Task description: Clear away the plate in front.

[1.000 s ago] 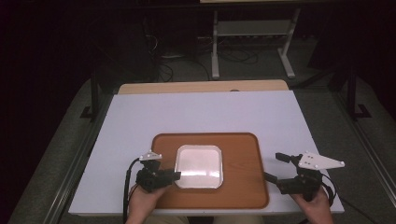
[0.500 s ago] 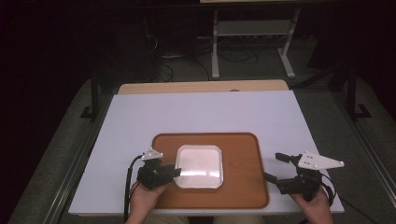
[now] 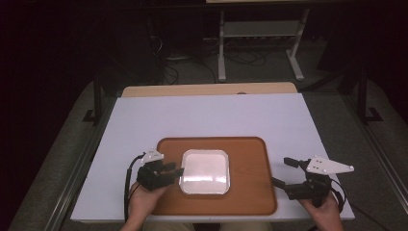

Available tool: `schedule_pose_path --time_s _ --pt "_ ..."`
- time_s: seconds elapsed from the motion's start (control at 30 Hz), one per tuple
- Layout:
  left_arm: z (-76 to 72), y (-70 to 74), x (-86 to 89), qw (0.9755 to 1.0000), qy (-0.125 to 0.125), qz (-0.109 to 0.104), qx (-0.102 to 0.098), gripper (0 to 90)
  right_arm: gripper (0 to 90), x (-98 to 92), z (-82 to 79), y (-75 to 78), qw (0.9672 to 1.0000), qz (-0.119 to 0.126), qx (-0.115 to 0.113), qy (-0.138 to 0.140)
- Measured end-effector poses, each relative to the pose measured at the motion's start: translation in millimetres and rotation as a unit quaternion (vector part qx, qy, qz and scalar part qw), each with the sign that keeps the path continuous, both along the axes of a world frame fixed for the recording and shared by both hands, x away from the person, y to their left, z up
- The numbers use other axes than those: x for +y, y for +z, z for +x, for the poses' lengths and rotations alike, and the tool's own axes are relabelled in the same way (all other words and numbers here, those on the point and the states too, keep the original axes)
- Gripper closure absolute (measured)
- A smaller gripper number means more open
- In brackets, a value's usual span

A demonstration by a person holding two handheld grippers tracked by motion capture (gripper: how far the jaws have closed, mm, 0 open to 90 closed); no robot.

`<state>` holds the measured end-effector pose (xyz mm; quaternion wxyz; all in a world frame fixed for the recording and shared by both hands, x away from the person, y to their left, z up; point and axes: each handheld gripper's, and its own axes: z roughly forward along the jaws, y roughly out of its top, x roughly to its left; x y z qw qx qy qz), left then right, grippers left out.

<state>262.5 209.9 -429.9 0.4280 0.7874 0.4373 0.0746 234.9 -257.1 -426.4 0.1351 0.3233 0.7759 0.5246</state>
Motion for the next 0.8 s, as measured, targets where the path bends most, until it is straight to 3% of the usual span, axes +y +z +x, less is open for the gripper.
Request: schedule_pose_path --time_s 0.23,0.63,0.8 --pt "-6.2 2.5 8.3 0.9996 -0.016 0.010 -0.021 54.8 13.4 -0.1 0.4 -0.1 1.0000 -0.002 0.001 -0.003" --pt "-11.1 6.2 25.9 0.9985 -0.024 0.005 -0.049 50.0 13.3 0.3 0.5 -0.2 1.0000 -0.005 0.001 -0.002" --pt "-15.1 7.3 28.7 0.9974 -0.029 0.017 -0.064 47.4 13.3 1.4 0.6 -0.1 1.0000 -0.006 0.000 0.001"
